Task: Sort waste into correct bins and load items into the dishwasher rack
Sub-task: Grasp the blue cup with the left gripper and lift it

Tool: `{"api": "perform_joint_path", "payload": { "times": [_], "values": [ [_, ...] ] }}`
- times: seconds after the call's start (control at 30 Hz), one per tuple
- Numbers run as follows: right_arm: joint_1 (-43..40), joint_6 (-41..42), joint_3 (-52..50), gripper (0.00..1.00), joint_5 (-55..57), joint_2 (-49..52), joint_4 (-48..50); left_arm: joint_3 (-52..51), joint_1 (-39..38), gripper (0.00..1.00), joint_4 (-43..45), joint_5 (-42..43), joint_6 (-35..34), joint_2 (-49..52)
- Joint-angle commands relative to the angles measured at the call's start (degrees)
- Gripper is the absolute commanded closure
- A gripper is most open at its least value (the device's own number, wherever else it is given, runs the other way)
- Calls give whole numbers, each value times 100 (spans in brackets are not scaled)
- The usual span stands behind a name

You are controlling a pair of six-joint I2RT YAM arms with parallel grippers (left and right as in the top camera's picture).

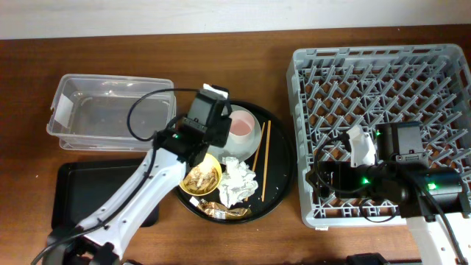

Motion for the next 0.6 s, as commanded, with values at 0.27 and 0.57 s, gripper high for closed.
{"api": "perform_joint_path", "payload": {
  "times": [0.27, 0.57],
  "values": [
    [-9, 22, 55, 2, 63, 9, -90, 120, 1141, 44, 413, 1108, -380, 822],
    [-9, 22, 55, 2, 61, 345, -105, 120, 1137, 77, 262, 1270, -382, 1294]
  ]
}}
